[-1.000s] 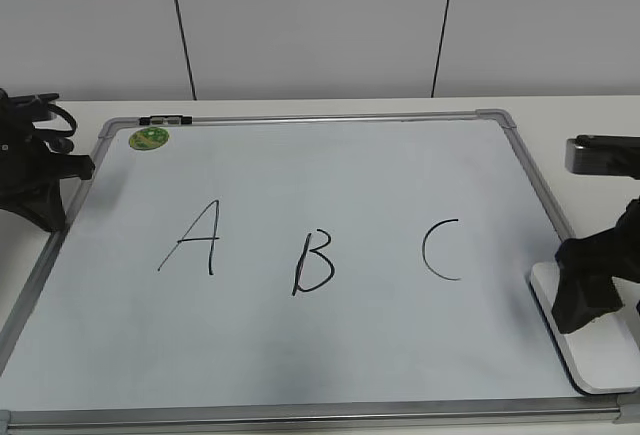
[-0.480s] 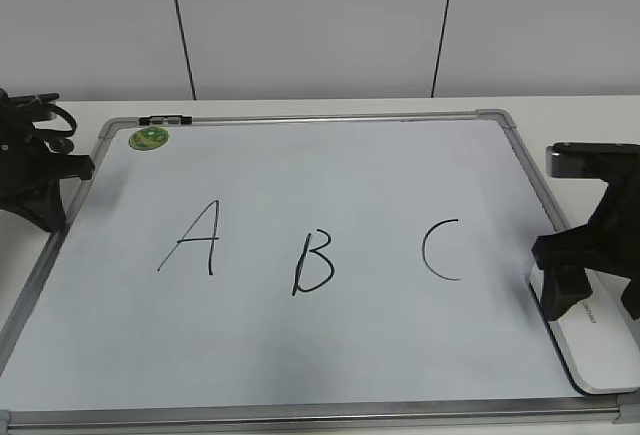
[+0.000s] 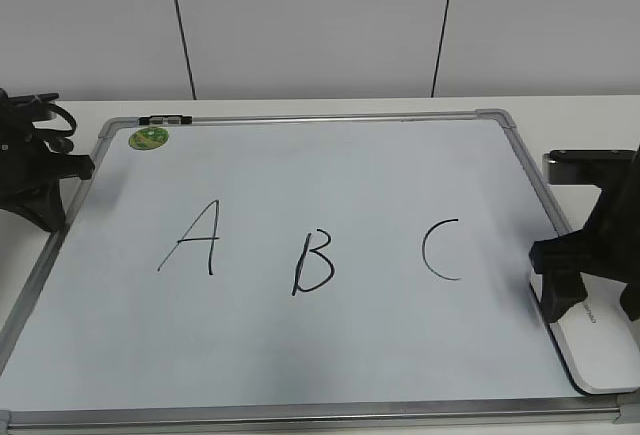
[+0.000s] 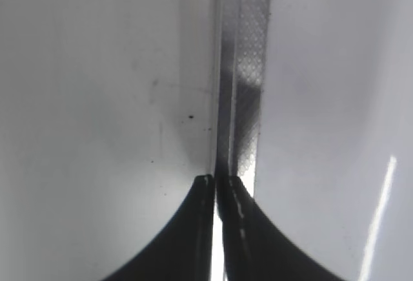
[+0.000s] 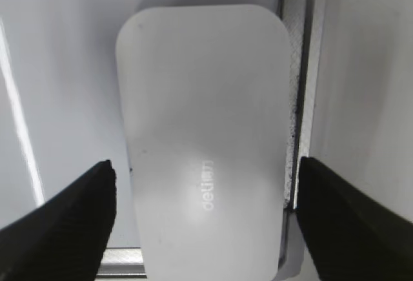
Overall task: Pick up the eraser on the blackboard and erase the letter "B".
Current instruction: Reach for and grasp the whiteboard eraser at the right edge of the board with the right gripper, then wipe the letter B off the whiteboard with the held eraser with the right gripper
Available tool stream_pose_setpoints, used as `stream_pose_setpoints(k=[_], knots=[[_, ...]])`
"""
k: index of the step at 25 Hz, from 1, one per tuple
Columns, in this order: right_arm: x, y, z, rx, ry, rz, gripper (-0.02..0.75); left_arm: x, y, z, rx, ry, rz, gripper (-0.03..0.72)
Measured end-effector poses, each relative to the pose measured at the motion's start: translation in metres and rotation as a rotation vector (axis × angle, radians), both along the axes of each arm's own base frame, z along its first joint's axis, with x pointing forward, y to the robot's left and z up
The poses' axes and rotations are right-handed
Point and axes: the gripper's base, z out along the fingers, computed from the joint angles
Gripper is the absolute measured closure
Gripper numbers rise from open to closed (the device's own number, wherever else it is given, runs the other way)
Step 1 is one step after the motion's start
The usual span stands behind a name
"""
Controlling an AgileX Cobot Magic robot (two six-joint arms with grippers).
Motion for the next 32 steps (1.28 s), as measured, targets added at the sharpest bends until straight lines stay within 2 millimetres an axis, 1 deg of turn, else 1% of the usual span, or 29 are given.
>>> stream_pose_setpoints(k=[11, 16, 19, 27, 28, 31, 32], knots=[[0.004, 0.001, -0.014, -0.003, 0.022, 0.000, 0.090, 0.000, 0.000, 0.000, -0.005, 0.000, 0.001, 0.680], [0.004, 0.001, -0.015, -0.003, 0.022, 0.000, 0.103, 0.000, -0.001, 0.000, -0.007, 0.000, 0.002, 0.680], [0.005, 0.001, -0.014, -0.003, 0.018, 0.000, 0.132, 0.000, -0.001, 0.000, -0.008, 0.000, 0.003, 0.680], [0.006, 0.001, -0.020, -0.005, 0.035, 0.000, 0.142, 0.000, -0.001, 0.000, -0.009, 0.000, 0.004, 0.680], [0.006, 0.001, -0.020, -0.005, 0.034, 0.000, 0.142, 0.000, -0.001, 0.000, -0.009, 0.000, 0.002, 0.662], [0.006, 0.001, -0.020, -0.006, 0.034, 0.000, 0.143, 0.000, -0.001, 0.000, -0.010, 0.000, 0.003, 0.674], [0.006, 0.001, -0.020, -0.006, 0.034, 0.000, 0.155, 0.000, -0.001, 0.000, -0.010, 0.000, 0.003, 0.676]])
